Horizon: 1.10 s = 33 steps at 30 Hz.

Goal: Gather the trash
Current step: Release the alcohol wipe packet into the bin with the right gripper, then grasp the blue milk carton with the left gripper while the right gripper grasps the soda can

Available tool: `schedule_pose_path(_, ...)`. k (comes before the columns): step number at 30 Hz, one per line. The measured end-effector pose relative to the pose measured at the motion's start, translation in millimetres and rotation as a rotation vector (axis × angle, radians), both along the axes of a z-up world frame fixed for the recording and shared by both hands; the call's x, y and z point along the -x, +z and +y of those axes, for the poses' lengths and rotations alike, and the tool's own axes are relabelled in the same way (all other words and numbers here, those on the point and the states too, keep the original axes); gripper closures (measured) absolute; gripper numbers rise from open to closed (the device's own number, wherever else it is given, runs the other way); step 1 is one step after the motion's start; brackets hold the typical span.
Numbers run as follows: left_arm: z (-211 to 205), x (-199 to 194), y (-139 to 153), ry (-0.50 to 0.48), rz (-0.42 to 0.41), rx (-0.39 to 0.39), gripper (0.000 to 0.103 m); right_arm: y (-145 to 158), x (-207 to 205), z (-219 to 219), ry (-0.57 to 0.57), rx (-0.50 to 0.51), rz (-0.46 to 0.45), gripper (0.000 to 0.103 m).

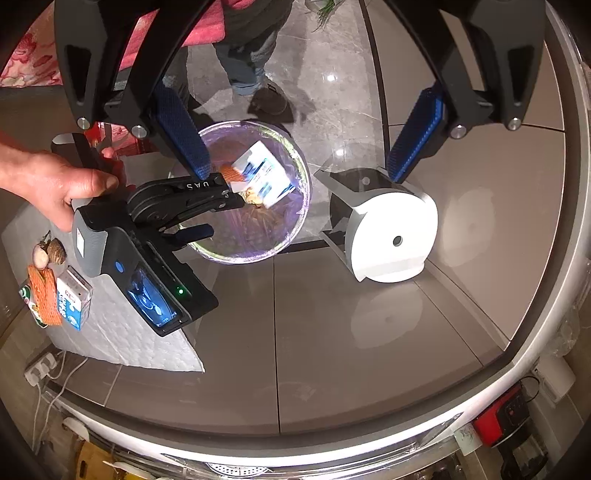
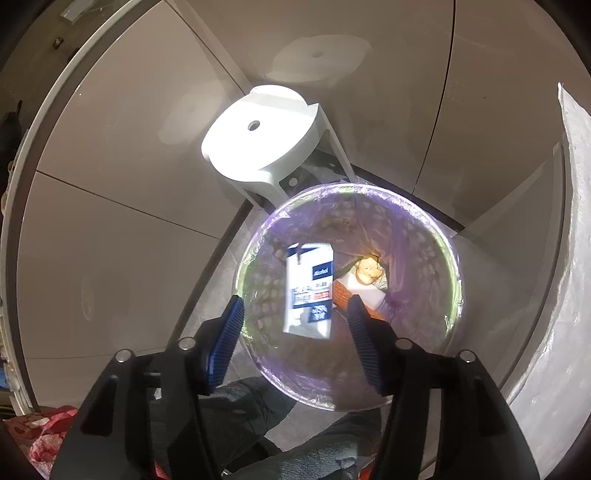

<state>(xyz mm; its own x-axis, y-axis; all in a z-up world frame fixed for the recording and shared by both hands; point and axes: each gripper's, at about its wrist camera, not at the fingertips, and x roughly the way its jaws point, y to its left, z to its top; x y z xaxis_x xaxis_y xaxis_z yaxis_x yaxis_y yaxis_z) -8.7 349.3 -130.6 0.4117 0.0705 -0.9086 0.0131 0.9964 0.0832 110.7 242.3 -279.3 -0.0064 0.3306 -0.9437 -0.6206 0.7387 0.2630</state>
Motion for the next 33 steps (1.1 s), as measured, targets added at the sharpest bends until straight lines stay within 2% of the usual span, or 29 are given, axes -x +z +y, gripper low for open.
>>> schedule_pose_path(4, -7.2, -1.2, 7.4, -0.011, -0.016, 0.001, 0.011, 25.8, -4.9, -14.1, -0.043, -0.026, -0.043, 0.027)
schedule_pose_path(9, -28.5, -5.1, 24.7, -0.051, -0.057, -0.022, 0.011, 87.4, -5.8, -56.6, -0.139, -0.078, -0.177, 0.006)
schedule_pose_path(11, -39.5, -8.6, 32.4, -0.067, -0.076, -0.023, 0.010, 112.0, -6.4, -80.7, -0.188, -0.104, -0.223, 0.002)
schedule_pose_path(17, -78.6, -21.3, 47.1, -0.121, -0.114, -0.020, 0.008, 161.1, -9.0, -153.5, -0.311, -0.126, -0.314, 0.002)
schedule_pose_path(23, -125.9, -34.8, 53.2, -0.188, -0.127, -0.014, 0.008, 178.7, -5.7, -222.9, -0.403, -0.104, -0.380, 0.002)
schedule_pose_path(33, -207.4, -59.1, 52.9, -0.275, -0.130, -0.004, 0.008, 182.3, 0.3, -327.1, -0.522, -0.046, -0.431, 0.002)
